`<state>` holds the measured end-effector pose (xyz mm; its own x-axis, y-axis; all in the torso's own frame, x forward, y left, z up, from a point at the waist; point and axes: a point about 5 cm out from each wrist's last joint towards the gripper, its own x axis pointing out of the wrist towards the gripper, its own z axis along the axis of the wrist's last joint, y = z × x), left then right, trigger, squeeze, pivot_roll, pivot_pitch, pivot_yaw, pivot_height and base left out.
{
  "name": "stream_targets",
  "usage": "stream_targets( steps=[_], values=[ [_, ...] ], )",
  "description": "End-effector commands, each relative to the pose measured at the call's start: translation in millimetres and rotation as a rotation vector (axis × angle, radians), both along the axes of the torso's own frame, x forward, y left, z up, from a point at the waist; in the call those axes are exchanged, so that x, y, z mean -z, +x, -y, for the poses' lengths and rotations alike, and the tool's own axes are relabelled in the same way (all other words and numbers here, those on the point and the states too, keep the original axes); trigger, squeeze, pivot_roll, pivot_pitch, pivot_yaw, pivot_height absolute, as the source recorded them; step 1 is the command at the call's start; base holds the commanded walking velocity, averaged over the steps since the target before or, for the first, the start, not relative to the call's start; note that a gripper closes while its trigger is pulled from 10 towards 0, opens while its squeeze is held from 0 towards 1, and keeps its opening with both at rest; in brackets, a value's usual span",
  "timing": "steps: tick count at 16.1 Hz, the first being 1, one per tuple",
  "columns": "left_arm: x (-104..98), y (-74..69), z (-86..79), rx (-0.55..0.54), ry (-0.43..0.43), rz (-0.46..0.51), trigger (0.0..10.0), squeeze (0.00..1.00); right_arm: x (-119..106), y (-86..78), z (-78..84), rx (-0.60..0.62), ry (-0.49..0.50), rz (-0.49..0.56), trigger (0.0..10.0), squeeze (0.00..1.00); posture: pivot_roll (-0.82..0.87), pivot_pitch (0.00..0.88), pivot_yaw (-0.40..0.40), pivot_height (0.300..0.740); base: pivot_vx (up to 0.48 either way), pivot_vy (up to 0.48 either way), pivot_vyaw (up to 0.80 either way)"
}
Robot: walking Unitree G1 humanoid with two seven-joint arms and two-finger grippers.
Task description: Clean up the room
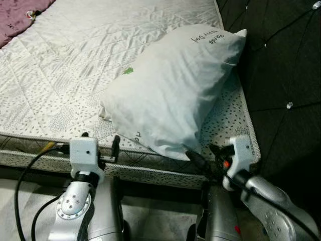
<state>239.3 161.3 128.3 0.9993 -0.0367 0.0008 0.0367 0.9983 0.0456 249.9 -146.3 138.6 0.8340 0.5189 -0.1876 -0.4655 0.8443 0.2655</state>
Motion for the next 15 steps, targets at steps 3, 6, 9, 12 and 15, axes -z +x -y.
stream_targets(
  steps=[3,6,9,12,15],
  values=[
    [0.7,0.5,-0.5,0.009,-0.007,-0.003,10.0,0.00,-6.9,12.2,-12.0,0.058,0.043,0.038,10.0,0.00,0.02,0.140,-0.018,0.499,0.000,0.000,0.00],
    [-0.6,-0.1,-0.6,0.008,-0.007,0.001,10.0,0.00,-9.7,18.7,-28.7,0.067,0.052,0.059,10.0,0.00,0.04,0.142,-0.019,0.499,0.000,0.000,0.00],
    [-0.4,-0.9,-1.5,0.003,-0.007,-0.001,10.0,0.00,-8.0,20.3,-40.6,0.053,0.064,0.033,10.0,0.00,0.04,0.146,-0.023,0.499,0.000,0.000,0.00],
    [-0.6,0.9,2.2,0.012,-0.013,0.000,10.0,0.00,-7.0,20.6,-70.6,-0.018,0.074,0.018,10.0,0.00,0.04,0.150,-0.020,0.499,0.000,0.000,0.00],
    [-2.2,2.6,3.4,0.016,-0.014,0.005,10.0,0.00,-7.9,37.2,-97.7,-0.027,0.050,0.022,10.0,0.00,0.05,0.152,-0.024,0.499,0.000,0.000,0.00]
  ],
)
